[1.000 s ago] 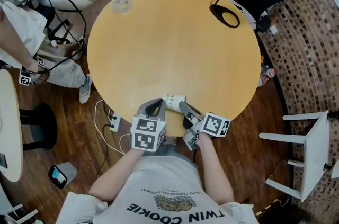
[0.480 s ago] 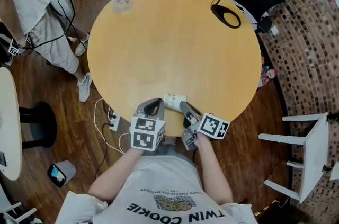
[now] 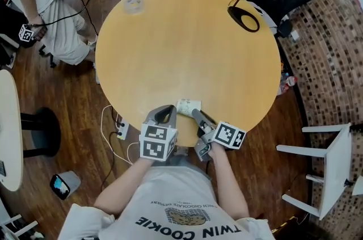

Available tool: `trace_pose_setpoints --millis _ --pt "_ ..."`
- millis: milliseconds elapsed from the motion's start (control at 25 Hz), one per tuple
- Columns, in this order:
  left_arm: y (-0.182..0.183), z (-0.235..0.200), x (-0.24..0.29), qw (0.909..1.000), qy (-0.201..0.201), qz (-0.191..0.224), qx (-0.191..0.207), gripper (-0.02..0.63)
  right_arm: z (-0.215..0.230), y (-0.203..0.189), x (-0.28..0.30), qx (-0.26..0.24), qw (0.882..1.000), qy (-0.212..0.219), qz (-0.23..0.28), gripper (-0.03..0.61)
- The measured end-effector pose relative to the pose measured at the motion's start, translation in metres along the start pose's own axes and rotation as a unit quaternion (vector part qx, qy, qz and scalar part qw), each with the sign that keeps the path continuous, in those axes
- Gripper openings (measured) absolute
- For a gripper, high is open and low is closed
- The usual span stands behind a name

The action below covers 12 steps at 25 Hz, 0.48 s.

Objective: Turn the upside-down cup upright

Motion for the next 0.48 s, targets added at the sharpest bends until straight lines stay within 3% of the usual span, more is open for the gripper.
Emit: trace_pose_setpoints --millis 480 --pt "-0.0002 -0.0013 0.0028 1.0000 -0.002 -0.002 0.000 0.003 0.0073 -0.0004 -0.0022 -0.016 1.000 -0.018 -0.007 0.100"
Point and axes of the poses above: the fingertips, and each gripper's own axes: x forward along the fingers, z to its right, y out of its top, the point moved 3 cm from there along -x, backward along the fingers, and after that the axes turned 10 degrees about z, right-handed, at the moved point
